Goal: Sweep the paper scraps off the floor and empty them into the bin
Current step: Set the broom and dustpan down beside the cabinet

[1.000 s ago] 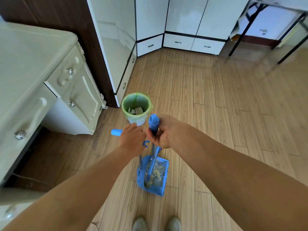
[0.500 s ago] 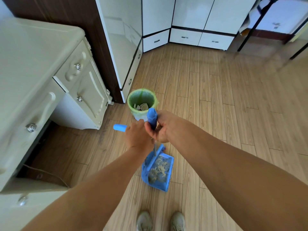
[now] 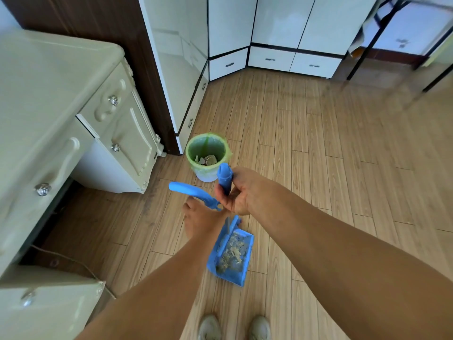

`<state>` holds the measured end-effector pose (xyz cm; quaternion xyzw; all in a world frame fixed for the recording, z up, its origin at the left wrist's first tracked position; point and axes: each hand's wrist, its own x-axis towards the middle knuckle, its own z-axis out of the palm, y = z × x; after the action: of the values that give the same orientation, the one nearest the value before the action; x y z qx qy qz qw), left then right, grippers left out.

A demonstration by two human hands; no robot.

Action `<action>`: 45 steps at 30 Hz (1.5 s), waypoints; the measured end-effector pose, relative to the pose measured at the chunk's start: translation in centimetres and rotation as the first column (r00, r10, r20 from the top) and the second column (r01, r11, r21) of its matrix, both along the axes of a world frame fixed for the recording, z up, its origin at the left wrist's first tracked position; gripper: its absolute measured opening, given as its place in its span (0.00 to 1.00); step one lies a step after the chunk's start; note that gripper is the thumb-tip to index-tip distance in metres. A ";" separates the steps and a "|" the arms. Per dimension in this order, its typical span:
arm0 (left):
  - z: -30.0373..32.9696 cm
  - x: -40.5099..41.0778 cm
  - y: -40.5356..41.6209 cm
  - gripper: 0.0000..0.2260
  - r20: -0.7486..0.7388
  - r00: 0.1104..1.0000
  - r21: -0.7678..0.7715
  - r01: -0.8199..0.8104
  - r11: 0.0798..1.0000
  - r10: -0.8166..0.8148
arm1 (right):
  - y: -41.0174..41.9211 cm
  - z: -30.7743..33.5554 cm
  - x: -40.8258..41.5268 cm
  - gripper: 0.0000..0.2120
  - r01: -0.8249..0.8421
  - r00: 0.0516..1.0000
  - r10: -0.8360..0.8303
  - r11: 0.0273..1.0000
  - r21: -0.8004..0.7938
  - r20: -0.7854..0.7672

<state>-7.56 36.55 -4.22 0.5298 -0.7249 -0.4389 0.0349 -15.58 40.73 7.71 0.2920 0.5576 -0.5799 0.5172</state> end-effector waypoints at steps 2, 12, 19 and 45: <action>-0.5 -0.7 -0.2 0.33 -0.055 0.998 0.128 -0.007 0.992 0.015 | 0.1 -0.1 0.1 0.09 -0.005 1.000 0.005 1.000 0.001 0.001; -1.2 -1.2 0.1 0.13 -0.095 0.995 0.109 -0.030 0.994 0.041 | 0.1 -0.4 0.3 0.09 -0.032 0.999 0.032 0.999 -0.012 -0.026; -0.4 -2.1 -0.4 0.10 -0.060 0.998 0.030 -0.028 0.999 0.029 | -1.3 -0.6 -0.1 0.06 -0.019 0.999 0.019 1.000 -0.014 -0.033; 1.8 -0.8 -16.0 0.17 -0.217 0.940 -0.057 -0.280 0.958 0.262 | -9.0 -5.5 -2.4 0.07 -0.137 0.984 0.136 0.991 -0.002 -0.116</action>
<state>-8.39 20.54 -2.38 0.5741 -0.6558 -0.4506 0.1932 -18.02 31.71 2.17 0.2166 0.6024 -0.5617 0.5242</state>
